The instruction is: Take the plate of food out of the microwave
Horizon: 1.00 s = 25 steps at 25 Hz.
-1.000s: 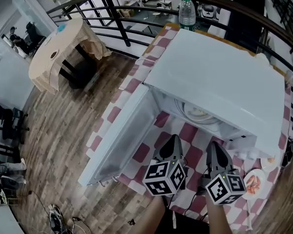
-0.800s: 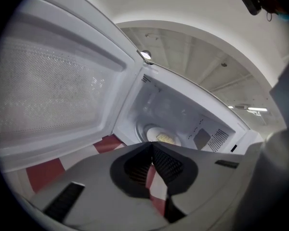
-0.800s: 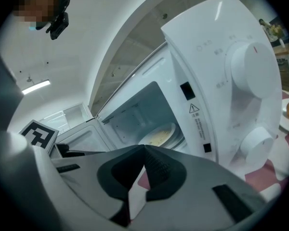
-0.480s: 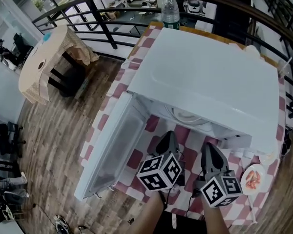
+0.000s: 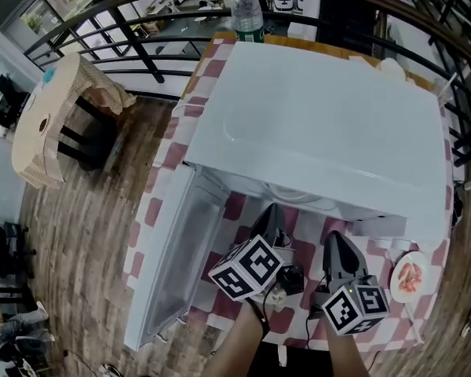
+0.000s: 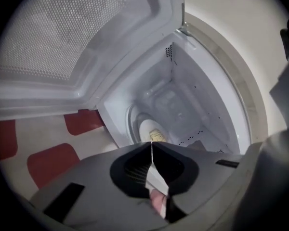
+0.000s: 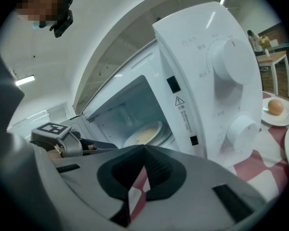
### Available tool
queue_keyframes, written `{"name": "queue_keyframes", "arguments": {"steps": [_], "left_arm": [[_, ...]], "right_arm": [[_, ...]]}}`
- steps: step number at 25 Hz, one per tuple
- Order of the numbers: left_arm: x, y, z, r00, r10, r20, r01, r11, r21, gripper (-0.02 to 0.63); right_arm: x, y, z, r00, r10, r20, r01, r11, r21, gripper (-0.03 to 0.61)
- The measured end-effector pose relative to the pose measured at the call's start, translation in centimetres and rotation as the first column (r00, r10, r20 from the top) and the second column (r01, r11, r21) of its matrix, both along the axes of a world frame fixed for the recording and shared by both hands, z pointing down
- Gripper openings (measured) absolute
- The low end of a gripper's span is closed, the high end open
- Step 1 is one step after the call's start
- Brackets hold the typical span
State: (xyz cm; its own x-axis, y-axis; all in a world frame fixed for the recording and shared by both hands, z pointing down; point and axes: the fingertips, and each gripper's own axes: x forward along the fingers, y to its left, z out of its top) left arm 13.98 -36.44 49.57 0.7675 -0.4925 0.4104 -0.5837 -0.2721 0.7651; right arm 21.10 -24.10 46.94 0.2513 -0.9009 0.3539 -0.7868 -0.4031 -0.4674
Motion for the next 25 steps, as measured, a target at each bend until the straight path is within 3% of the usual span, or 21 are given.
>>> {"name": "queue_keyframes", "arguments": {"steps": [7, 13, 17, 25], "left_arm": [[1.1, -0.2, 1.0, 0.999, -0.001, -0.042, -0.002, 0.997, -0.082, 0.031], [1.6, -0.7, 1.6, 0.993, -0.044, -0.105, 0.027, 0.987, -0.159, 0.080], [1.5, -1.1, 2.1, 0.994, -0.055, -0.099, 0.037, 0.984, -0.174, 0.120], [1.6, -1.4, 2.5, 0.995, -0.046, -0.091, 0.028, 0.981, -0.194, 0.123]], "right_arm": [[0.3, 0.1, 0.9, 0.999, 0.038, 0.003, -0.038, 0.999, -0.036, -0.005], [0.6, 0.2, 1.3, 0.999, 0.052, 0.007, -0.052, 0.998, -0.048, -0.005], [0.7, 0.3, 1.6, 0.998, 0.059, 0.005, -0.058, 0.997, -0.054, -0.005], [0.7, 0.0, 1.5, 0.998, 0.065, 0.010, -0.065, 0.997, -0.053, -0.005]]}}
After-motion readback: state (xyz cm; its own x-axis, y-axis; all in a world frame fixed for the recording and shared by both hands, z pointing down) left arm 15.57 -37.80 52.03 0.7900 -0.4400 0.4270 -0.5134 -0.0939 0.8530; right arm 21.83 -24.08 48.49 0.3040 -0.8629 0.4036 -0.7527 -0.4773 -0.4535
